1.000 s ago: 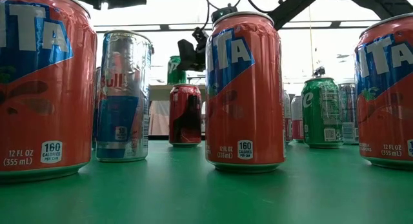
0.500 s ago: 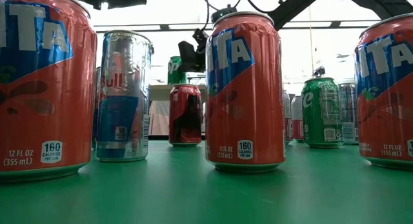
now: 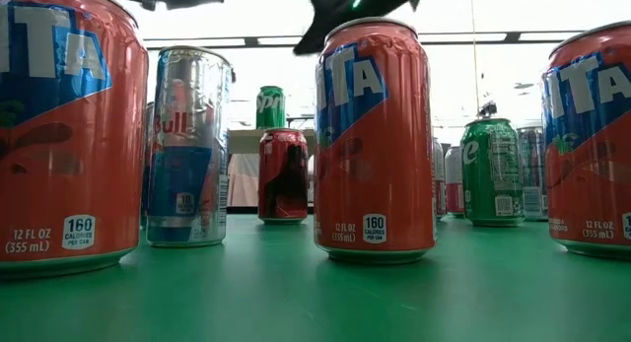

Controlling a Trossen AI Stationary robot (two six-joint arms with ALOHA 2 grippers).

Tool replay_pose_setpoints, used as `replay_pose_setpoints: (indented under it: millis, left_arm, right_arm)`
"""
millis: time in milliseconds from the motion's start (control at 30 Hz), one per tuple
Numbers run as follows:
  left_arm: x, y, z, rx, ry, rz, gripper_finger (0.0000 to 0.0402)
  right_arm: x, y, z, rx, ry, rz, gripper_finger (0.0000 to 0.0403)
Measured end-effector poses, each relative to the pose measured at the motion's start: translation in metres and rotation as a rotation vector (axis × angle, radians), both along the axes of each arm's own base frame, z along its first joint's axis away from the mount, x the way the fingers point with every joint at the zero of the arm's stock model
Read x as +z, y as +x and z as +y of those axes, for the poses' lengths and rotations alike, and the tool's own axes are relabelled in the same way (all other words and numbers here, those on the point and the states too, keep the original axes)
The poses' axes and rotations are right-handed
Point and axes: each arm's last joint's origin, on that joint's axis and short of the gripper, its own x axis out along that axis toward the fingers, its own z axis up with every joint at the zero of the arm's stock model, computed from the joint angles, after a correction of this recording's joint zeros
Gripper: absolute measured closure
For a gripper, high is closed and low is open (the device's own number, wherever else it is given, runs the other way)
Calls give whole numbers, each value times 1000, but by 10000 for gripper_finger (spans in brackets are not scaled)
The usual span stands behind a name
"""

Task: Place canned beverage on shelf
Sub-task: Put the blue can on the shelf

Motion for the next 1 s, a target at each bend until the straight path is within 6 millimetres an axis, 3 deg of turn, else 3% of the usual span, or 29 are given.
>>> replay_pose_setpoints:
  millis: [267,467,667,1000]
  left_arm:
    - [-8,9,-5,-76,-241,-60,400]
    - [-15,16,-17,-141,-365,-69,400]
    - [-4,29,-26,-151,-396,-14,401]
    - [22,42,-31,4,-421,438,401]
  right_arm:
    - [48,-63,59,105,53,78,394]
    - [67,-105,90,150,140,104,394]
    - [64,-130,114,193,219,229,394]
    - [31,-137,141,185,341,492,394]
